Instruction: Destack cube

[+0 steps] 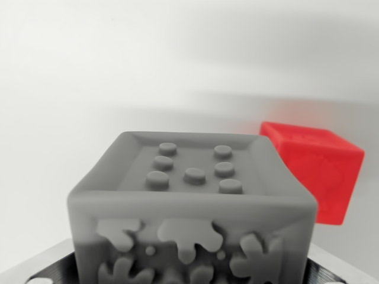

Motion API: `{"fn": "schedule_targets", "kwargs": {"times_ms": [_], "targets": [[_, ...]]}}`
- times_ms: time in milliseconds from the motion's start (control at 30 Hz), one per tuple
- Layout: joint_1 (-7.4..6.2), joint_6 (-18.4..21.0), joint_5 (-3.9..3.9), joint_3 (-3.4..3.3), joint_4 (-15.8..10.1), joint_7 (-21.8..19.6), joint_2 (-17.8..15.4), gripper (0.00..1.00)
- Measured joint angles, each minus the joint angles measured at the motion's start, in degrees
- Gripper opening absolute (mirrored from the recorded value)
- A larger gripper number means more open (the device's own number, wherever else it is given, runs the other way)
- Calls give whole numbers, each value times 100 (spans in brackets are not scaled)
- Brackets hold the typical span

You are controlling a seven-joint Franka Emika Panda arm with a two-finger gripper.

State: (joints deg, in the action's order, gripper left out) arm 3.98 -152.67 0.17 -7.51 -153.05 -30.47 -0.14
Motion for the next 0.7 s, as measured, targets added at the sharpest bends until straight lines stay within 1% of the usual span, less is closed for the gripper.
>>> {"fn": "schedule_targets", "kwargs": {"times_ms": [700], "targets": [[-300,-52,0,276,-7,-271,39,0]]}}
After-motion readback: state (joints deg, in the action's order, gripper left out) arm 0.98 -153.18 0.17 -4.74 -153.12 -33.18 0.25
